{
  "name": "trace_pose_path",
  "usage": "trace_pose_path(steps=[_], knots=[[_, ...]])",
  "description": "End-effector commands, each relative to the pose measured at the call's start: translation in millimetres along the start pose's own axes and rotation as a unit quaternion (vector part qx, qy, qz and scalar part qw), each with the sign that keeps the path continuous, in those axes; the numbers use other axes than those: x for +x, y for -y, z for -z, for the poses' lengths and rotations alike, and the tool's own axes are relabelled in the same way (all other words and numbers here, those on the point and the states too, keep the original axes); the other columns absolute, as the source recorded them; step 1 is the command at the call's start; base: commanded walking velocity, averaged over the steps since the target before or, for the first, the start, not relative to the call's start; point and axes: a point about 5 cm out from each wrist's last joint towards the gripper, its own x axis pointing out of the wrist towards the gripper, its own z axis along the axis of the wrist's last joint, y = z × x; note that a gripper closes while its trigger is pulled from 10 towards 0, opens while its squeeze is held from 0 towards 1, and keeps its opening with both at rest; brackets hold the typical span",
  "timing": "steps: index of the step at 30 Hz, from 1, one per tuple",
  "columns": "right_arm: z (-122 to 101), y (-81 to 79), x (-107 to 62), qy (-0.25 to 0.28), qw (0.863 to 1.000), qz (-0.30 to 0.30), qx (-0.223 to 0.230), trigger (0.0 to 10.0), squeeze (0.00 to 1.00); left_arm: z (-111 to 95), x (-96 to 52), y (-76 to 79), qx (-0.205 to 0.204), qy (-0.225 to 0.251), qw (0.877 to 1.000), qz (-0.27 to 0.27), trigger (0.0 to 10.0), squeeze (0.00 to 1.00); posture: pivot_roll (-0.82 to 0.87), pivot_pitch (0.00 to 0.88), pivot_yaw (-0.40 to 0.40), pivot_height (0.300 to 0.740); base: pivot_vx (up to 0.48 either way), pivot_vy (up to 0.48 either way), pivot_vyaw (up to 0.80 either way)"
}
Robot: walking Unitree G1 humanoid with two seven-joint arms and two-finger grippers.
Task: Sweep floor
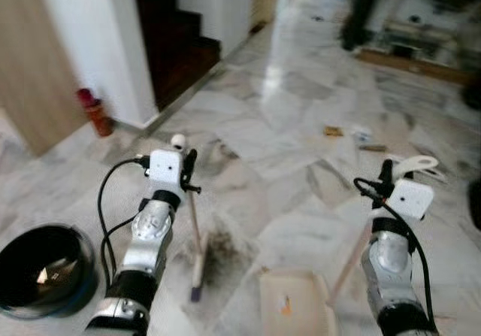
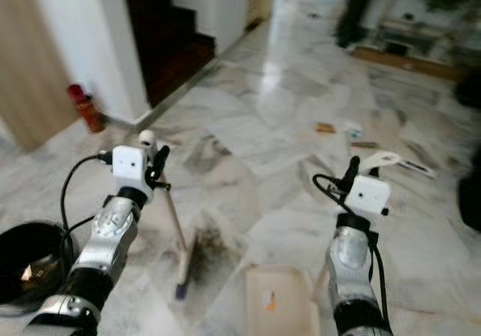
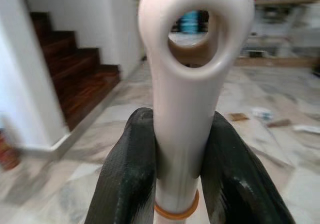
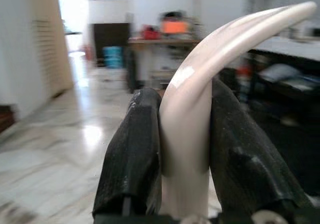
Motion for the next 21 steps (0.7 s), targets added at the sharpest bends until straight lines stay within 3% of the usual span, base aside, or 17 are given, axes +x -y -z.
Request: trace_pose_path(steps=[1,14,21], knots=[[-9.3,-4.8,6.5,0.019,1.0,-0.009,0.002,10.0,0.0,-8.8,3.7,1.1,-0.002,0.025,1.0,0.001,10.0,0.0,0.08,0.0,-0.026,0.74,0.0,0.0,-0.8],[-9.2,-4.8,5.5,0.02,1.0,-0.008,0.003,10.0,0.0,-7.5,1.7,-0.1,-0.002,0.022,1.0,0.001,10.0,0.0,0.09,0.0,-0.024,0.74,0.0,0.0,-0.8],[-10.5,-7.9,4.1,0.025,1.0,-0.016,0.004,10.0,0.0,-8.5,3.2,-1.9,-0.001,0.021,1.0,-0.001,10.0,0.0,0.08,0.0,-0.017,0.74,0.0,0.0,0.0]])
